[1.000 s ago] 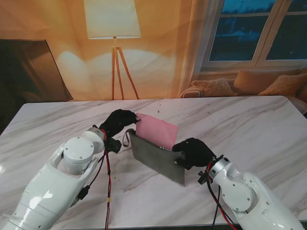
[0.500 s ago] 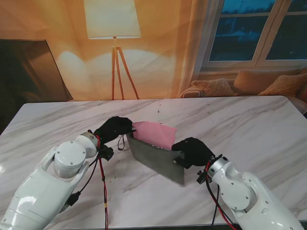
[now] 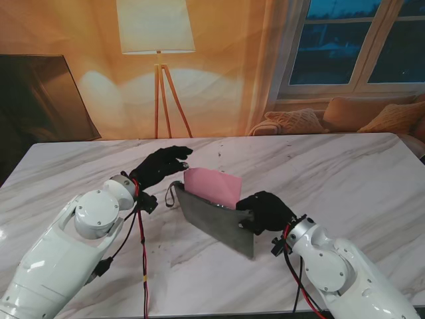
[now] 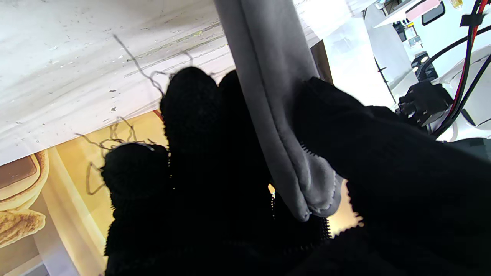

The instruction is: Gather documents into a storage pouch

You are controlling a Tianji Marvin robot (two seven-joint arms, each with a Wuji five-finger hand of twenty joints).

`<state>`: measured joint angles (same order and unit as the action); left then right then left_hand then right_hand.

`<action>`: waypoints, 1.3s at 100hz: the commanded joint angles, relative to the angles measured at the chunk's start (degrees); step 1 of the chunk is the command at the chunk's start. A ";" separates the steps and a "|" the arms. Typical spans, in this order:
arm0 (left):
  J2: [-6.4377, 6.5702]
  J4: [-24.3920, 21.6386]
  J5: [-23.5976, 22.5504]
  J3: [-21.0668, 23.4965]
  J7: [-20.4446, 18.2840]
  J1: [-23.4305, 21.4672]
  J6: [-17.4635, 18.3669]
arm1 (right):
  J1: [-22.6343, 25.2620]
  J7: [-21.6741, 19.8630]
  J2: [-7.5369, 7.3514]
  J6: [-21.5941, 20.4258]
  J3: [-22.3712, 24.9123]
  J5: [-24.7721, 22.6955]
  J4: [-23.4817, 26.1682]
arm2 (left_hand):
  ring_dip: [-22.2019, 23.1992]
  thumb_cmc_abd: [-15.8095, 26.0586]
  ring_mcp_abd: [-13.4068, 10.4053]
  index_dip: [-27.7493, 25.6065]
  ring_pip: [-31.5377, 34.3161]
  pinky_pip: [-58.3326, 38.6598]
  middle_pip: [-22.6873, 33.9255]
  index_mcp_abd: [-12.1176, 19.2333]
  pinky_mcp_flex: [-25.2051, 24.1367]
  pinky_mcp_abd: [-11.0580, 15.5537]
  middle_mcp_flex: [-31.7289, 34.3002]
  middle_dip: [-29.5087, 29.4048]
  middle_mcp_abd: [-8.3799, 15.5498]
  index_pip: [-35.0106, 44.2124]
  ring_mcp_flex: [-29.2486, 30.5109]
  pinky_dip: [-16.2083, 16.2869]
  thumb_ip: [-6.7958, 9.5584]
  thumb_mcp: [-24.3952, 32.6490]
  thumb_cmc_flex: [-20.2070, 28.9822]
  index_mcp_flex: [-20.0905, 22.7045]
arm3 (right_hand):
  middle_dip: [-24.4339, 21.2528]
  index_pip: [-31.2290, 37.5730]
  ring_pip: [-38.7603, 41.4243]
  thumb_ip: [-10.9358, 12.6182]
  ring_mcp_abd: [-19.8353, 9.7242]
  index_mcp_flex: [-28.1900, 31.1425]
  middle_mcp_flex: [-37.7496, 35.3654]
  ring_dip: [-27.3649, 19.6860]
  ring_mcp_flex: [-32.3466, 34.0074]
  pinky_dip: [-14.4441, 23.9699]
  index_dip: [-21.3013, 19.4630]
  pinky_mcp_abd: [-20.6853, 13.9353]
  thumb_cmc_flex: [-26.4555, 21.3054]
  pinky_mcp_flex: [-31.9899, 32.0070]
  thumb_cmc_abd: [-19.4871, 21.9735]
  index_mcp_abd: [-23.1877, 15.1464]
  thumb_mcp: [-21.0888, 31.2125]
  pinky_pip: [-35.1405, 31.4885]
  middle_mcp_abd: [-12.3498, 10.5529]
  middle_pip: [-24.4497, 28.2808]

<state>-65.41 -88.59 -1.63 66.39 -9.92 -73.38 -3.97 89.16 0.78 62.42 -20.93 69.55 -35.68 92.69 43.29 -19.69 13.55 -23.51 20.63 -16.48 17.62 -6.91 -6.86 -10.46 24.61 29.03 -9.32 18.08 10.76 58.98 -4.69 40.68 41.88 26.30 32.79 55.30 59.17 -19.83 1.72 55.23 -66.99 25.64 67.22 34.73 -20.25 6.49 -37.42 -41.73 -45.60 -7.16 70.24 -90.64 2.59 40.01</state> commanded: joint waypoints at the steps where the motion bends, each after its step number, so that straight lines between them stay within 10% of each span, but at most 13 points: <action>1: -0.32 0.18 0.16 -0.42 -0.78 1.61 1.21 | 0.27 -0.99 -0.01 0.28 -0.18 -0.02 0.32 | -2.39 -1.27 -0.79 0.46 -2.22 0.36 -1.12 0.61 0.30 0.58 -1.91 -2.31 1.02 -1.46 0.98 1.45 1.52 1.32 -2.49 -2.23 | 0.04 5.82 0.01 2.68 -1.49 3.48 -2.67 0.62 0.75 0.83 -1.43 0.02 -1.66 -0.28 0.99 -6.89 3.47 -1.89 0.45 0.43; 44: 1.67 4.33 0.79 -7.09 -13.24 11.77 3.38 | 0.54 -1.55 -0.05 0.48 -0.40 0.53 0.82 | -13.46 -2.50 3.52 1.36 -11.34 1.03 -6.73 0.77 5.37 -2.46 -5.86 -8.83 0.97 -4.85 0.94 -3.01 1.04 -0.81 -4.94 -3.11 | 0.02 5.86 -0.06 2.66 -1.53 3.50 -2.72 0.71 0.75 0.82 -1.40 0.02 -1.58 -0.28 0.99 -6.84 3.51 -1.89 0.44 0.50; 64: 2.34 6.24 0.15 -10.69 -17.33 15.26 3.80 | 0.60 -1.53 -0.04 0.67 -0.32 0.60 0.89 | -2.19 -3.37 4.21 0.77 -1.30 -14.28 -2.03 -0.81 5.75 -1.99 -2.69 -2.67 -1.02 -5.58 4.54 7.27 1.09 0.82 -4.76 -2.04 | 0.00 5.85 -0.03 2.66 -1.59 3.48 -2.65 0.76 0.77 0.82 -1.38 0.02 -1.58 -0.28 1.02 -6.88 3.51 -1.89 0.42 0.48; 91: 2.03 8.68 0.40 -14.49 -18.38 18.24 5.05 | 0.42 -1.70 -0.02 1.02 -0.36 0.86 0.80 | 16.75 -2.08 6.13 -3.83 22.68 -47.93 13.04 2.07 3.70 -1.23 9.43 13.75 -2.32 5.13 9.49 0.22 1.22 7.21 -0.03 9.34 | -0.01 5.85 -0.04 2.66 -1.51 3.45 -2.70 0.81 0.72 0.82 -1.39 0.02 -1.57 -0.28 1.04 -6.84 3.50 -1.89 0.48 0.53; 106: 1.83 8.78 -0.27 -15.05 -17.14 18.29 6.57 | 0.44 -2.09 -0.03 1.65 -0.31 1.32 0.83 | 20.41 -8.03 7.11 -4.10 32.41 -55.93 10.04 4.14 6.73 -1.66 23.99 34.80 -1.75 20.57 14.77 -1.48 -5.93 4.60 12.76 16.04 | -0.01 5.85 -0.02 2.66 -1.46 3.43 -2.67 0.85 0.70 0.82 -1.39 0.02 -1.60 -0.28 1.02 -6.79 3.47 -1.89 0.50 0.53; 130: 2.31 7.73 -2.56 -14.78 -16.82 17.57 8.37 | 0.36 -2.24 0.02 2.39 -0.20 1.74 0.88 | 20.39 -6.88 7.56 -1.12 36.86 -57.61 13.23 6.26 10.16 -2.64 28.86 34.25 -1.41 33.68 18.50 -0.71 -6.20 2.41 17.49 19.08 | 0.00 5.85 0.01 2.68 -1.52 3.45 -2.62 0.88 0.73 0.82 -1.38 0.02 -1.64 -0.28 1.06 -6.76 3.49 -1.89 0.57 0.57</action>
<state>-63.13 -80.07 -4.37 51.32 -26.15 -55.31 4.22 89.50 -0.69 62.38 -19.12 69.34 -33.89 93.41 63.29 -26.64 18.58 -24.71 55.79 -72.58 29.27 -3.38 2.84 -14.68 51.65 62.81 -11.26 49.06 27.43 58.20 -9.65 43.81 57.17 43.23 32.79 55.32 59.17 -19.83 1.72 55.23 -66.99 25.74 67.20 34.73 -20.25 6.49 -37.41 -41.73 -45.60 -7.16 70.24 -90.64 2.58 40.01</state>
